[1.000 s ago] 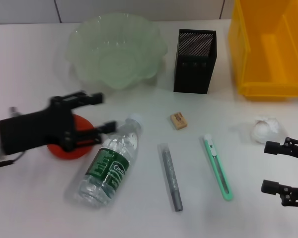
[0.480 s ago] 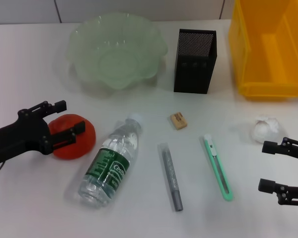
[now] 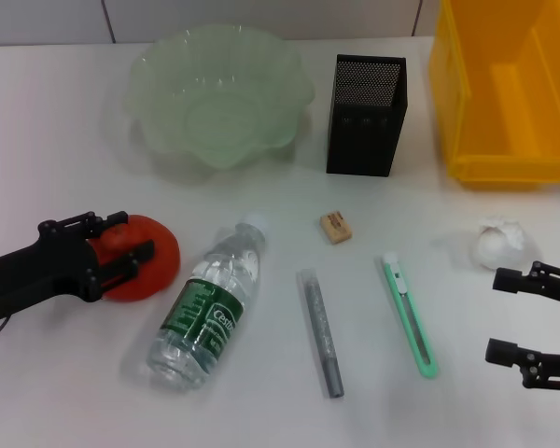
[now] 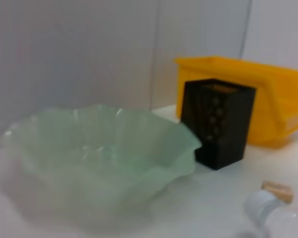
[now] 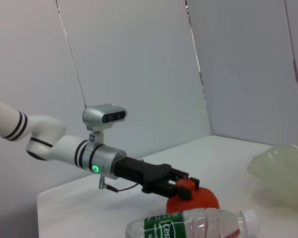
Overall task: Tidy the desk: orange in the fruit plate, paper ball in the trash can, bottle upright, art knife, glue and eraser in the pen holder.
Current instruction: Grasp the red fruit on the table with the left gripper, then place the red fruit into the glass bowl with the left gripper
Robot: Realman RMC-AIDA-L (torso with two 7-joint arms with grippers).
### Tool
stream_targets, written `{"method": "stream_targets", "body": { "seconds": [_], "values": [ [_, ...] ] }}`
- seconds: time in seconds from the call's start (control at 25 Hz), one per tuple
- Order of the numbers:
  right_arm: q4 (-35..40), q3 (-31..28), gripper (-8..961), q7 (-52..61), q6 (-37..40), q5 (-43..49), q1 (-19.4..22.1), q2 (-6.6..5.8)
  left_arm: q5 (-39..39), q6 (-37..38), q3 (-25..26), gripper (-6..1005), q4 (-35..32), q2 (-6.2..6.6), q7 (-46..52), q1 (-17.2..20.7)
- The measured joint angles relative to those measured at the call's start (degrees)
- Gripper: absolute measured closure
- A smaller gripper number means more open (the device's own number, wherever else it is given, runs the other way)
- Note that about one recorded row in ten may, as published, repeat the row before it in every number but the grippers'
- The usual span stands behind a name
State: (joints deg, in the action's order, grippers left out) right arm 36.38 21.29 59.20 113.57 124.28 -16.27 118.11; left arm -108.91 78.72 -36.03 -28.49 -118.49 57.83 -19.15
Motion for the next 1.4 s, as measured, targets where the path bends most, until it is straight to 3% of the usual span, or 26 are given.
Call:
{"method": "stream_targets", "body": {
  "seconds": [0.32,1.04,1.24,1.28,1.4],
  "values": [
    [0.47,0.33,159,2.0,0.06,0.07,-0.44,0.02,0.22,-2.02,-0.24,693,0.07,-0.1,0.0,0.2],
    [0.54,-0.11,169,2.14,-0.3,-0.32,-0.61,0.18,2.57,1.72,-0.03,857,-2.66,-0.12,0.7,0.24],
    [0.54,-0.17,172,2.15,-0.07,-0.36,-0.57,0.2,10.83,8.41,-0.07,899,-5.65,-0.04,0.99,0.85],
    [0.54,-0.17,173,2.15,-0.07,-0.36,-0.57,0.2,14.97,8.83,-0.6,908,-6.51,-0.1,1.6,-0.56],
    [0.54,-0.24,175,2.15,-0.26,-0.36,-0.42,0.19,17.21,8.08,-1.08,927,-5.76,-0.13,2.13,-3.71]
  ]
}}
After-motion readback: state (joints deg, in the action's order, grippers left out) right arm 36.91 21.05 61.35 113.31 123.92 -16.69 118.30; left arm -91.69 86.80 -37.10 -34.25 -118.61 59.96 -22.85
